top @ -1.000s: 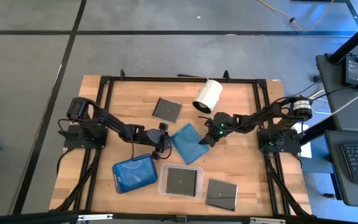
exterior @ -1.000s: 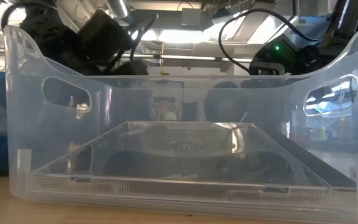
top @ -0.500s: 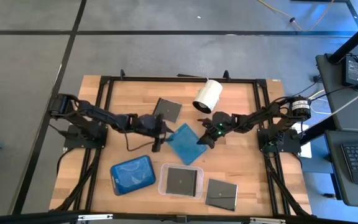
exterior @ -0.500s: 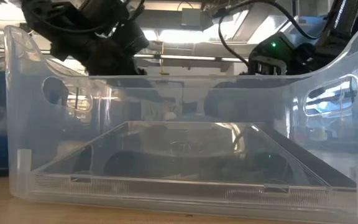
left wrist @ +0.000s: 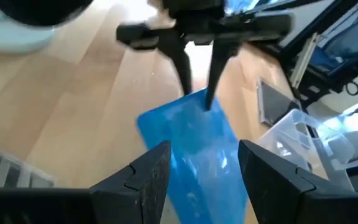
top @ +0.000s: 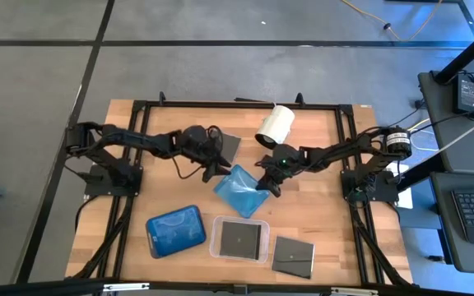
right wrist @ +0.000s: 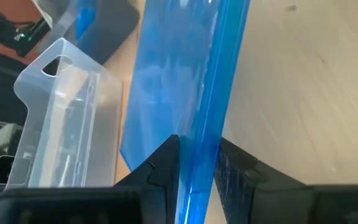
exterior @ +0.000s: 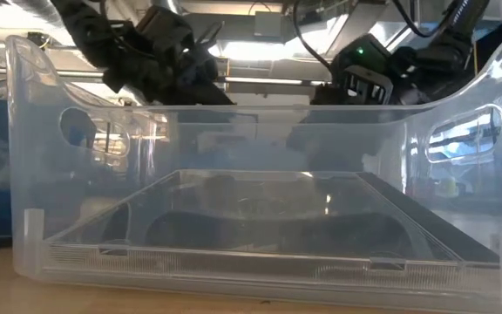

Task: Pick & place jewel cases by type
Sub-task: Put the blue CD case into the black bin

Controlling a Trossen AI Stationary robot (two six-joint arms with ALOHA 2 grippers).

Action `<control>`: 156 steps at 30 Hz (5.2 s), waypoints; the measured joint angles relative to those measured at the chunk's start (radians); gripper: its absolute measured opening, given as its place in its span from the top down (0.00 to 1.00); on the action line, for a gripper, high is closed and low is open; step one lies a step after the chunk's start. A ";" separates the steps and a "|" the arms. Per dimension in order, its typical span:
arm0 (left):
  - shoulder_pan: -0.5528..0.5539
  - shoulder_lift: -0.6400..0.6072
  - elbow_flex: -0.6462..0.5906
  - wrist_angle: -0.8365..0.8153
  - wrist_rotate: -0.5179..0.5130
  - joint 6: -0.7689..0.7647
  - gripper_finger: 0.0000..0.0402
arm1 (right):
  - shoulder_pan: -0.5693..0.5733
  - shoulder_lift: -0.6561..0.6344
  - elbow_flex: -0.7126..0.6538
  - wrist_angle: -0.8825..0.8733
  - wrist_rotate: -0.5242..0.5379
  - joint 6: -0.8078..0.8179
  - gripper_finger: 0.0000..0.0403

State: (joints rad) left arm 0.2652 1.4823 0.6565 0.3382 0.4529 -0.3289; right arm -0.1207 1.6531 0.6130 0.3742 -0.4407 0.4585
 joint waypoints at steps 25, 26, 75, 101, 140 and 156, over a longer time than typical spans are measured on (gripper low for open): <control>0.083 0.007 0.182 -0.331 0.046 0.060 0.54 | 0.024 -0.002 0.075 -0.071 0.006 -0.102 0.77; 0.087 0.007 0.218 -0.394 0.046 0.094 0.54 | 0.024 -0.002 0.075 -0.071 0.006 -0.102 0.77; 0.025 0.463 0.992 -1.285 0.107 0.428 0.54 | 0.023 -0.002 0.080 -0.058 0.003 -0.157 0.77; -0.019 0.460 0.992 -1.319 0.108 0.416 0.88 | 0.023 -0.002 0.080 -0.052 -0.033 -0.176 0.77; -0.207 -0.681 0.211 -0.980 -0.352 -0.280 0.90 | 0.019 -0.348 0.078 -0.331 0.376 -0.253 0.77; -0.809 -1.016 -0.128 -0.742 -0.832 -0.531 0.90 | 0.019 -0.348 0.078 -0.326 0.396 -0.053 0.77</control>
State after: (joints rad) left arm -0.5439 0.4668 0.5282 -0.4033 -0.3789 -0.8603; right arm -0.1013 1.3056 0.6910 0.0478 -0.0448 0.4053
